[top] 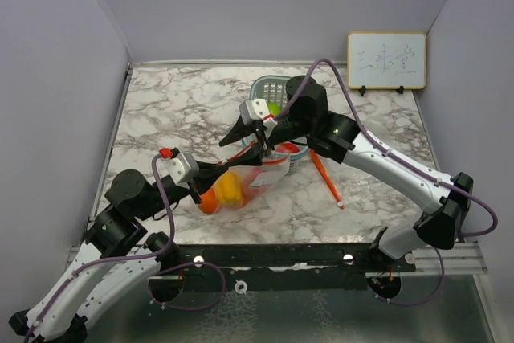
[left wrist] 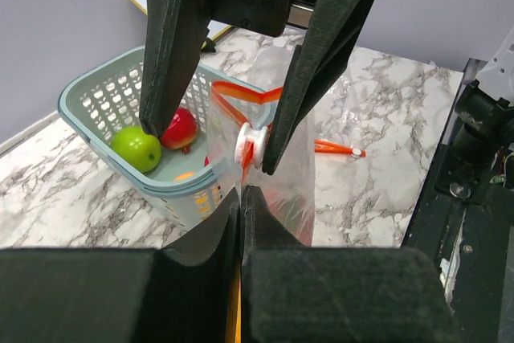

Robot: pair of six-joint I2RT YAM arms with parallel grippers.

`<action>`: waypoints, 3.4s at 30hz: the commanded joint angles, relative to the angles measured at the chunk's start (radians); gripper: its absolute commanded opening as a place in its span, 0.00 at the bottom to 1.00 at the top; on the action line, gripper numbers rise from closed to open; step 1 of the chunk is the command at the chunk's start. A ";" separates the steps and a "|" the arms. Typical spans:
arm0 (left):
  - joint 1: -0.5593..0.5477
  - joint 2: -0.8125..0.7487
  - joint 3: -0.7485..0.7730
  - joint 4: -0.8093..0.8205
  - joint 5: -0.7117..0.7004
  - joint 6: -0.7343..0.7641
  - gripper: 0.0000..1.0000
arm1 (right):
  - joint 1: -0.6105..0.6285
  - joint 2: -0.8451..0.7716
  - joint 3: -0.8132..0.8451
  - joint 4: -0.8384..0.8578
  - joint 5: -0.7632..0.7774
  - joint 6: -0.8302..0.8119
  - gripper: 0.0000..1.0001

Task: Place the food in the zip-top bag and seal the zipper
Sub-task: Zip the zipper food storage bag at the center of the board, then place the zipper food storage bag at the center of the board.

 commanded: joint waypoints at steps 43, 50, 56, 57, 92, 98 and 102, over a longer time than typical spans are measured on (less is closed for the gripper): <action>0.000 -0.139 0.156 -0.143 -0.442 0.057 0.00 | -0.232 0.049 -0.057 -0.143 -0.023 -0.045 0.02; -0.001 -0.165 0.161 -0.120 -0.680 0.071 0.00 | -0.280 0.066 -0.082 -0.155 -0.029 -0.069 0.02; -0.002 -0.146 0.159 -0.092 -0.772 0.087 0.00 | -0.310 0.061 -0.099 -0.181 0.059 -0.091 0.02; -0.002 -0.139 0.160 -0.090 -0.780 0.090 0.00 | -0.312 0.058 -0.103 -0.178 0.068 -0.092 0.02; 0.005 0.113 -0.120 0.459 -0.943 -0.282 0.99 | -0.401 -0.120 -0.500 -0.268 1.320 0.892 0.99; 0.004 0.086 -0.113 0.401 -0.876 -0.265 0.99 | -0.419 -0.220 -0.578 -0.171 1.281 0.942 0.91; 0.004 0.102 -0.129 0.397 -0.880 -0.281 0.99 | -0.418 -0.353 -0.592 0.036 1.115 0.777 0.91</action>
